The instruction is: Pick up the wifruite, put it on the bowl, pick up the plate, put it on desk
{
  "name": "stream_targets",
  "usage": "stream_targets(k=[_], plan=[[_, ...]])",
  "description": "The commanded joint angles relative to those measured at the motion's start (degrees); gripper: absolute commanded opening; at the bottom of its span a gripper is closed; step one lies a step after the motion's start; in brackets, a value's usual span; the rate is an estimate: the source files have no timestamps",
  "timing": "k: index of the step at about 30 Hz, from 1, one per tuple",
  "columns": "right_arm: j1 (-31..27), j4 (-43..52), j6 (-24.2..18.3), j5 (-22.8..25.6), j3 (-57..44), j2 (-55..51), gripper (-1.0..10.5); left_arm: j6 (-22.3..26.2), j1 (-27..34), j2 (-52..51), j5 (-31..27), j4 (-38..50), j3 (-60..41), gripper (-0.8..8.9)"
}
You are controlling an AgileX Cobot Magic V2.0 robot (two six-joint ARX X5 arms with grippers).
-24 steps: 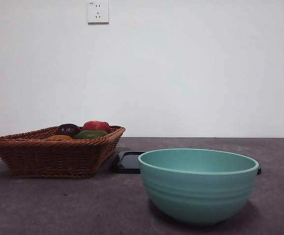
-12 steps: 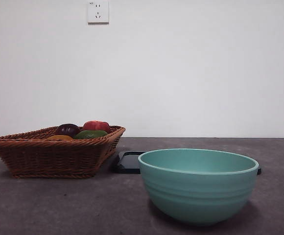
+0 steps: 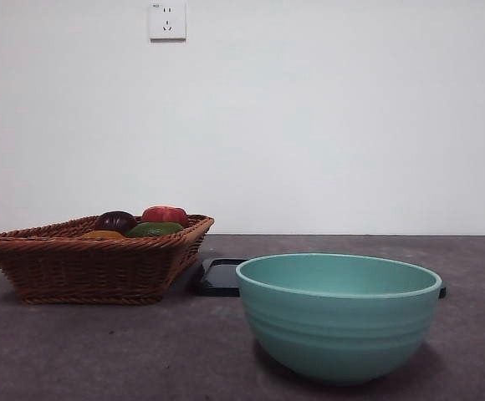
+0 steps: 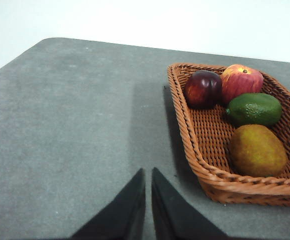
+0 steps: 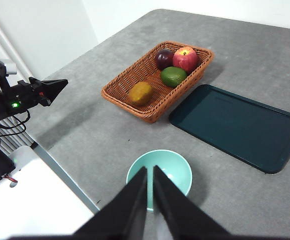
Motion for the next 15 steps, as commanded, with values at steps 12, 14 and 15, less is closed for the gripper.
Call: stream_targets(k=[12, 14, 15], plan=[[0.3, 0.7, 0.3, 0.0, 1.0, 0.2, 0.1, -0.2, 0.1, -1.6, -0.4, -0.9, -1.2, 0.19], [0.3, 0.7, 0.3, 0.0, 1.0, 0.2, 0.1, -0.2, 0.1, -1.6, -0.4, -0.9, -1.2, 0.19], [0.3, 0.7, 0.3, 0.0, 1.0, 0.2, 0.1, -0.2, 0.1, -1.6, -0.4, -0.9, -1.2, 0.19]])
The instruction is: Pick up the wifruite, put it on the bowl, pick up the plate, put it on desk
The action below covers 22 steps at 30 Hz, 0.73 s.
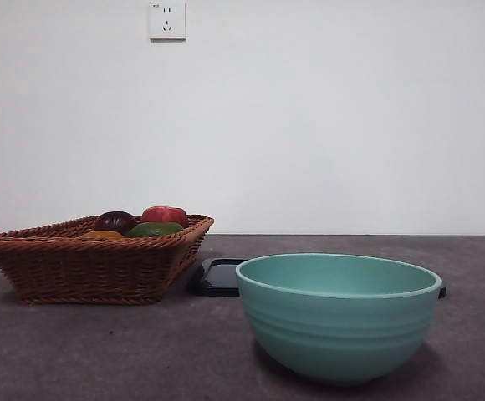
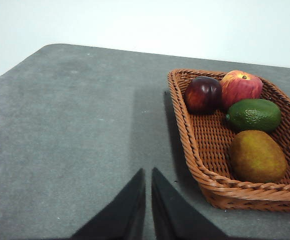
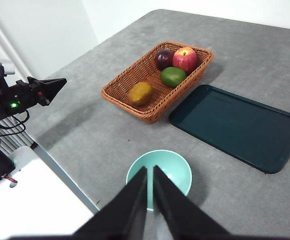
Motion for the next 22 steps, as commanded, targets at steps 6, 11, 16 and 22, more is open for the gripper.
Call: stream_targets(k=[6, 11, 16, 22], plan=[[0.3, 0.7, 0.3, 0.0, 1.0, 0.2, 0.1, -0.2, 0.1, 0.0, -0.2, -0.4, -1.2, 0.19], [0.3, 0.7, 0.3, 0.0, 1.0, 0.2, 0.1, -0.2, 0.1, 0.0, -0.2, -0.4, -1.2, 0.19], [-1.9, 0.7, -1.9, 0.0, 0.8, 0.2, 0.1, -0.2, 0.1, 0.0, -0.2, -0.4, -1.2, 0.19], [-15.9, 8.2, -9.9, 0.0, -6.7, -2.7, 0.1, -0.2, 0.1, 0.0, -0.2, -0.4, -1.2, 0.19]])
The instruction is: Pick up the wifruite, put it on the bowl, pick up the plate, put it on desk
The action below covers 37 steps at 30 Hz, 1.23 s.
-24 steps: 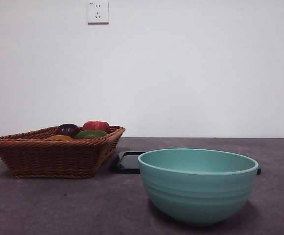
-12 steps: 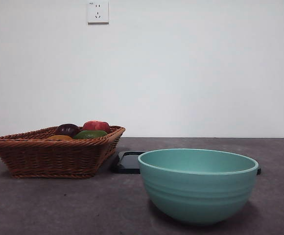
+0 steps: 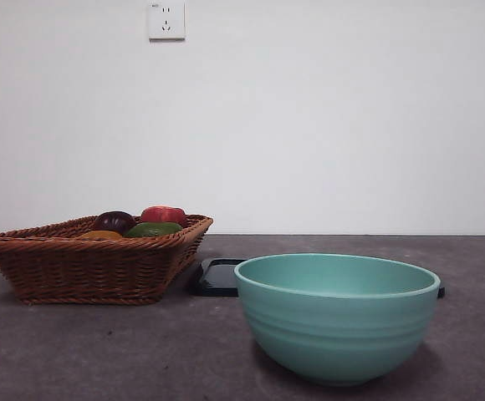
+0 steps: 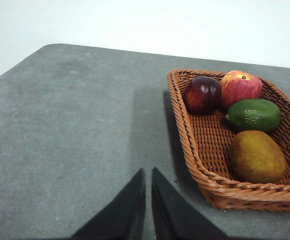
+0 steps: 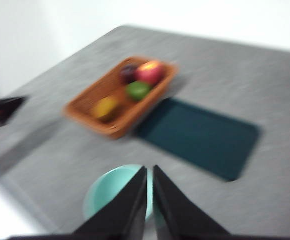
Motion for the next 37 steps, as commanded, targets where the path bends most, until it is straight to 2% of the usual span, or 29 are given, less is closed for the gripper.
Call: stream_targets(k=[1, 3, 6, 9, 12, 16, 21, 25, 28, 33, 37], plan=[[-6.8, 5.9, -7.3, 0.0, -5.6, -2.1, 0.1, -0.2, 0.1, 0.0, -0.2, -0.4, -1.2, 0.19], [-12.8, 14.8, -10.6, 0.0, -14.1, -5.0, 0.1, -0.2, 0.1, 0.0, -0.2, -0.4, -1.2, 0.19], [-19.8, 27.3, -10.0, -0.1, -26.0, -9.1, 0.1, -0.2, 0.1, 0.0, -0.2, -0.4, -1.2, 0.19], [-24.3, 36.0, -8.8, 0.0, -35.5, -11.8, 0.1, -0.2, 0.1, 0.0, -0.2, -0.4, -1.2, 0.19], [-26.7, 43.4, -8.8, 0.4, -43.8, -13.5, 0.1, -0.2, 0.1, 0.0, -0.2, -0.4, -1.2, 0.19], [-26.8, 52.0, -8.8, 2.7, -52.3, -15.5, 0.1, -0.2, 0.1, 0.0, -0.2, -0.4, -1.2, 0.19], [-26.6, 55.9, -8.5, 7.2, -58.6, -18.8, 0.1, -0.2, 0.1, 0.0, -0.2, -0.4, -1.2, 0.19], [-26.1, 54.3, -8.1, 11.9, -59.4, -20.2, 0.1, -0.2, 0.1, 0.0, -0.2, -0.4, -1.2, 0.19], [-25.8, 53.7, -8.3, 12.2, -59.4, -21.0, 0.1, -0.2, 0.1, 0.0, -0.2, -0.4, -1.2, 0.19], [-25.8, 46.8, -8.1, 13.3, -59.4, -22.2, 0.1, -0.2, 0.1, 0.0, -0.2, -0.4, -1.2, 0.19], [-25.8, 47.0, -7.8, 13.7, -59.4, -22.2, 0.1, -0.2, 0.1, 0.0, -0.2, -0.4, -1.2, 0.19]])
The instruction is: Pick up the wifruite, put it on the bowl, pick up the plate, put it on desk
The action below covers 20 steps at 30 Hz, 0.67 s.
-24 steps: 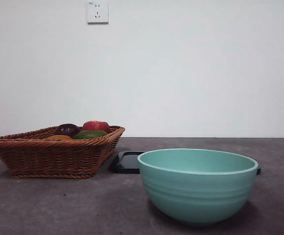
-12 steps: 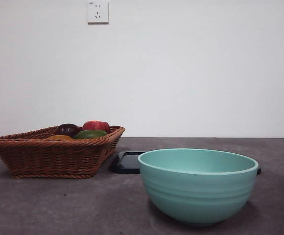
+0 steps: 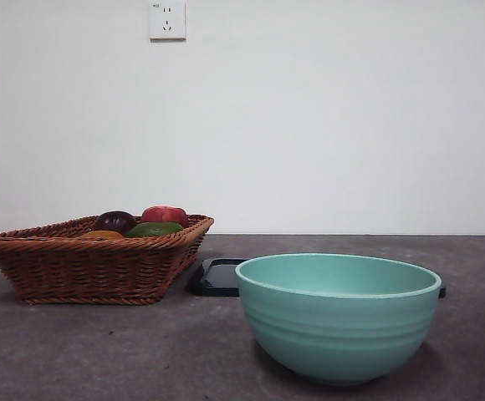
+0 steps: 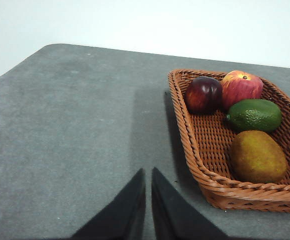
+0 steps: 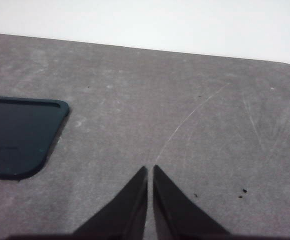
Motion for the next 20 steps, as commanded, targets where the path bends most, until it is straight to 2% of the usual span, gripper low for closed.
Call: stream_targets(k=[1, 20], plan=[[0.1, -0.5, 0.8, 0.5, -0.4, -0.1, 0.1, -0.2, 0.1, 0.0, -0.2, -0.4, -1.2, 0.19], [0.1, 1.0, 1.0, 0.4, -0.3, -0.1, 0.1, -0.2, 0.1, 0.0, -0.2, -0.4, -1.2, 0.19]])
